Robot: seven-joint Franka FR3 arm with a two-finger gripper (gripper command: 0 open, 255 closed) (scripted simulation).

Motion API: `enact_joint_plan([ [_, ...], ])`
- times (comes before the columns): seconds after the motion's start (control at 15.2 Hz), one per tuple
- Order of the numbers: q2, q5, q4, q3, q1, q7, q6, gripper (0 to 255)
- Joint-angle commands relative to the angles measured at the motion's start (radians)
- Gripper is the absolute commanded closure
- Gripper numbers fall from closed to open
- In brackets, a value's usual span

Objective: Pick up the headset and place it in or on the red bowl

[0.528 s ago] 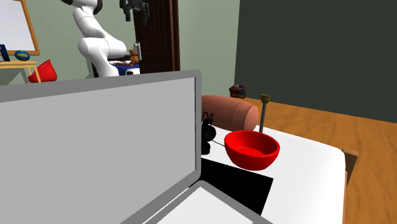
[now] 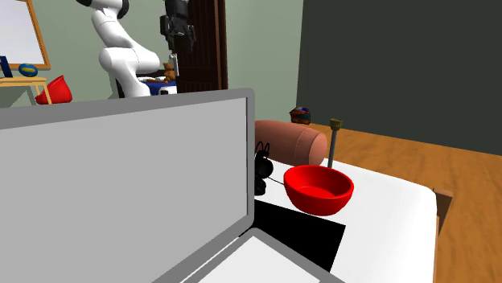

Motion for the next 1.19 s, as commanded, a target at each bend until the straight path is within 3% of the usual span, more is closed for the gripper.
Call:
enact_joint_plan([
  [0.0, 0.01, 0.007, -0.062, 0.004, 0.006, 0.003, 0.107, 0],
  [0.53, 0.192, 0.027, -0.23, 0.022, 0.019, 0.008, 0.577, 0],
  [1.12, 0.621, -0.01, -0.231, 0.072, -0.011, 0.046, 1.142, 0],
])
